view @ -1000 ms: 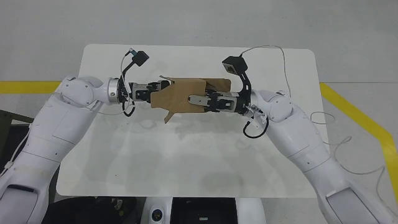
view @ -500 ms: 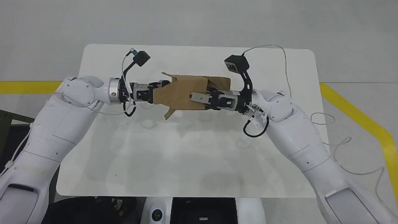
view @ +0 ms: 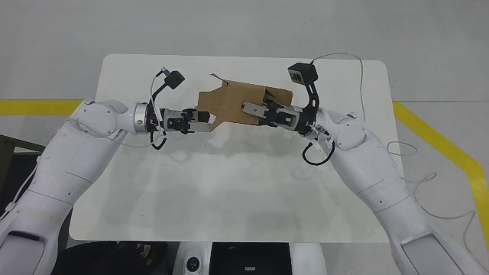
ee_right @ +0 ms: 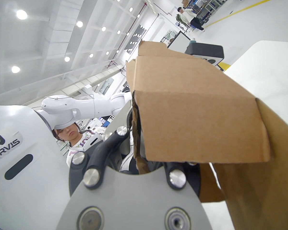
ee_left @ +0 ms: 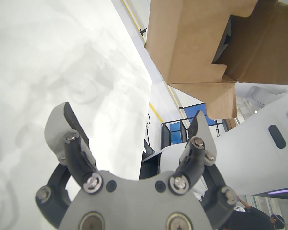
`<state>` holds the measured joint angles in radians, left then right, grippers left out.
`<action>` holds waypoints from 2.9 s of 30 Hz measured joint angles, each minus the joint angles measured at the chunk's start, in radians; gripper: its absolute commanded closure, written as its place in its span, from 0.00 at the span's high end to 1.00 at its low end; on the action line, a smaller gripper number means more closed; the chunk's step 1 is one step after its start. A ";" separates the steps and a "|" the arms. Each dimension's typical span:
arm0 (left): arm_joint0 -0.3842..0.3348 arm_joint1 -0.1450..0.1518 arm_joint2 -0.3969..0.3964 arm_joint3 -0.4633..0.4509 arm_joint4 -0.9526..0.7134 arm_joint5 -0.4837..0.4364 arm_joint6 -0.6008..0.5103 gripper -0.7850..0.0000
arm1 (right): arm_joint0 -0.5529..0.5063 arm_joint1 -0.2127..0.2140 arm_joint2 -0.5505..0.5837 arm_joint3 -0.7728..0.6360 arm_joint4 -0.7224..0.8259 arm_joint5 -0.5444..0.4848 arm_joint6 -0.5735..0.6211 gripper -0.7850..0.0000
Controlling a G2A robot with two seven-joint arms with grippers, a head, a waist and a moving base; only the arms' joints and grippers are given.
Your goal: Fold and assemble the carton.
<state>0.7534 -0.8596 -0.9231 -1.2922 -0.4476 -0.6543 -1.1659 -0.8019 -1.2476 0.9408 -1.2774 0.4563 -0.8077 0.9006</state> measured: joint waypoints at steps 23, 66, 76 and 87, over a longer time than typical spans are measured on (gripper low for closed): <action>-0.014 -0.002 0.003 -0.004 -0.029 0.001 -0.001 1.00 | 0.020 -0.020 -0.052 0.004 -0.005 0.026 0.061 0.00; -0.036 0.008 -0.047 0.064 -0.029 -0.010 0.010 1.00 | 0.004 -0.020 -0.079 0.045 0.036 0.057 0.163 0.00; -0.022 0.012 -0.035 0.030 -0.046 0.006 -0.006 1.00 | 0.016 -0.031 -0.083 0.052 0.037 0.039 0.135 0.00; -0.025 0.013 -0.024 0.025 -0.052 0.007 -0.007 1.00 | 0.023 -0.039 -0.089 0.052 0.043 0.033 0.145 0.00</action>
<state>0.7281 -0.8461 -0.9474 -1.2672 -0.4992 -0.6477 -1.1724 -0.7787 -1.2869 0.8514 -1.2257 0.4997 -0.7744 1.0459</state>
